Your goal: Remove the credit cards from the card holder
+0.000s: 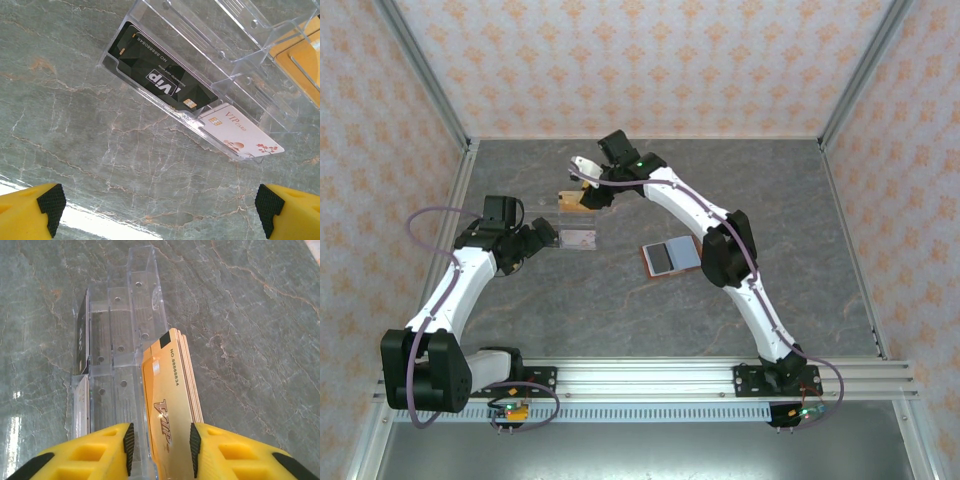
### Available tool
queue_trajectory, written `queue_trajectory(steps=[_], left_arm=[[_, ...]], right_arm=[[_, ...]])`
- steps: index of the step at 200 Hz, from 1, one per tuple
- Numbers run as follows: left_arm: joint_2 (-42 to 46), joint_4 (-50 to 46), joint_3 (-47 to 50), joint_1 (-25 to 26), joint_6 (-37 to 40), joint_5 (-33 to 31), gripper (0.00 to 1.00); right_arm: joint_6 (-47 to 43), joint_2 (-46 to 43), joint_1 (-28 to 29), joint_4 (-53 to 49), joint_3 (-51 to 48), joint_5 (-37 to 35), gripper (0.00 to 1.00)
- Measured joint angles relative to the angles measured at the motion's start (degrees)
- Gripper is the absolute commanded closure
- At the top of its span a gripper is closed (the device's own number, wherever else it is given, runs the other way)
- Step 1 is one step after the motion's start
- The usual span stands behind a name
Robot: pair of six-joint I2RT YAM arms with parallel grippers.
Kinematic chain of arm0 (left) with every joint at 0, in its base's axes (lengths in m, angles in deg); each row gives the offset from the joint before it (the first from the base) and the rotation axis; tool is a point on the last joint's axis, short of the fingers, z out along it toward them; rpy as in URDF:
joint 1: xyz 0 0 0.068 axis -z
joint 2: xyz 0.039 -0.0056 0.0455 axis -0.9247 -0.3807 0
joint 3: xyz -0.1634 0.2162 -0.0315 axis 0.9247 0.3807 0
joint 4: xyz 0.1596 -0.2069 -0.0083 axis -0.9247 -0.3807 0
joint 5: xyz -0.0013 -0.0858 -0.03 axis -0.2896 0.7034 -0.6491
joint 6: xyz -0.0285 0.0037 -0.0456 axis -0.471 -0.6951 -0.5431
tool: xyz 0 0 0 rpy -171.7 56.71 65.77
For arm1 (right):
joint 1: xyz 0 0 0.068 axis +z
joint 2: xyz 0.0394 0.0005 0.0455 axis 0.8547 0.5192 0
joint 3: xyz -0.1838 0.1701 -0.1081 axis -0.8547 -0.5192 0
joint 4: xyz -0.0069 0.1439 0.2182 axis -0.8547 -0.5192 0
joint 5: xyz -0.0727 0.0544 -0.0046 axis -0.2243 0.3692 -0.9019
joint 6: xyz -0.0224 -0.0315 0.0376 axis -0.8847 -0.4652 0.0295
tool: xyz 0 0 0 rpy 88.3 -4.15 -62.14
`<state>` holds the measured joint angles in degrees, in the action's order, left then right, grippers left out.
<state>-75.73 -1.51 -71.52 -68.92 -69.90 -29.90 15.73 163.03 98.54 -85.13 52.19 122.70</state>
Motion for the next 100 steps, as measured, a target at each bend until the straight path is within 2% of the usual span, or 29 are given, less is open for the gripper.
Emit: queue_trajectory(steps=[27,57,77,100], left_arm=[[0.02,0.02,0.0,0.0,0.0,0.35,0.0],[0.31,0.22,0.17,0.0,-0.02,1.64,0.0],[0.79,0.66,1.31,0.02,-0.15,2.62,0.0],[0.9,1.42,2.27,0.39,-0.22,3.26,0.0]], right_arm=[[8.94,-5.2,0.0,2.99,-6.1,-5.55,0.42],[20.83,-16.72,-0.11,8.98,-19.96,-14.1,0.29],[28.02,-25.09,-0.33,12.17,-30.38,-19.93,0.26],[35.58,-32.83,-1.22,14.93,-41.33,-25.03,0.27]])
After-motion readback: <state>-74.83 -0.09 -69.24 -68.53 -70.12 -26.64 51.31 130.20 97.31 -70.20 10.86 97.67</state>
